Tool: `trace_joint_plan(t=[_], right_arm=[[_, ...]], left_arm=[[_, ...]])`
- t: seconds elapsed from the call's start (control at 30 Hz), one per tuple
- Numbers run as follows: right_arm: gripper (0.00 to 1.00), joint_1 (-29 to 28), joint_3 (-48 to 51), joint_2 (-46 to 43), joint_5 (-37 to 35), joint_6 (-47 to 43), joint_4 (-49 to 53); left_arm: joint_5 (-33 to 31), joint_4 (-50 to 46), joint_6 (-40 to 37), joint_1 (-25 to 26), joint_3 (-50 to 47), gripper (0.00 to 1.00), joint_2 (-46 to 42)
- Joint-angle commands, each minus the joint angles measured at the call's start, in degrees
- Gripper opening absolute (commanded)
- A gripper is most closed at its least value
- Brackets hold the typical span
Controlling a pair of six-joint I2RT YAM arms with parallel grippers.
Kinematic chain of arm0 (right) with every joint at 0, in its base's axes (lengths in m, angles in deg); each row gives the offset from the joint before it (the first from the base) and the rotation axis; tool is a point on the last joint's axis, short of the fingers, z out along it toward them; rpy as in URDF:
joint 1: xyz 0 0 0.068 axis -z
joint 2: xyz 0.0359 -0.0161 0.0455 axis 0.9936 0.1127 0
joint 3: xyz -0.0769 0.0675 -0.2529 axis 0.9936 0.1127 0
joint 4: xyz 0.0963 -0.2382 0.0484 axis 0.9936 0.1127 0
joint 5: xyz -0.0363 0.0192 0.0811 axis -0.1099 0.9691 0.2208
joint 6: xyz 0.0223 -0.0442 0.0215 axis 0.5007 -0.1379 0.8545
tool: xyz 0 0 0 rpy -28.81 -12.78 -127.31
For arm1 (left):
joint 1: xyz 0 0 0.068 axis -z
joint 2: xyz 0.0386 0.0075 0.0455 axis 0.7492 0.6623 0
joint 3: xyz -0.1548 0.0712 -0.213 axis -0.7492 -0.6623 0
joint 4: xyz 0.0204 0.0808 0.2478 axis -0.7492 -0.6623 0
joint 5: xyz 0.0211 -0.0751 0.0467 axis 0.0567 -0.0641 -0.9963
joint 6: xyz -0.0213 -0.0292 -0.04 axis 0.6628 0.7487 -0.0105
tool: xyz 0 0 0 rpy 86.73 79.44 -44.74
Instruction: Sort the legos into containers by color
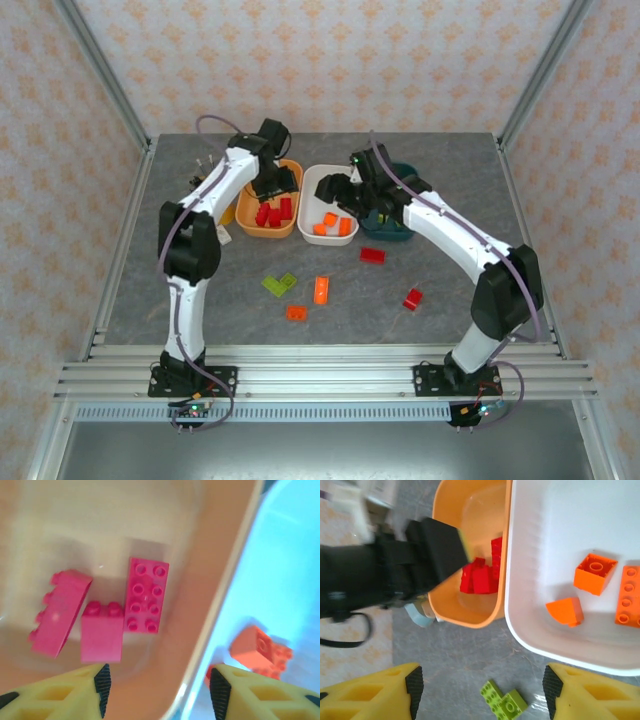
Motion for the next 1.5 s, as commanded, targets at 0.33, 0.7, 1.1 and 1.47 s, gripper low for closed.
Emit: trace_joint_plan(t=[0.33,0.7,1.1,1.47], right_arm=[[0.6,-19.71,-6.66,11.29,-11.4,-27.86,15.85],[0.67,-21.93,-13.77,24.36,-11.54,-31.87,20.75],[0.63,-22.03,-15.94,29.33,-9.69,-30.59,20.72],[0.47,-21.55,-17.04,30.8,-11.89,-29.0,21.44]], left_arm=[[-9.6,8.11,9.54,3.31,-46.21,0.66,-51.73],[-12.1,0.21,13.53,4.83,-60.18,0.67,-72.43],[-12.52,-1.46,13.52,4.84,-60.63,0.67,-75.11],[-11.89,-0.27,13.78,4.84,-60.69,0.67,-74.68]])
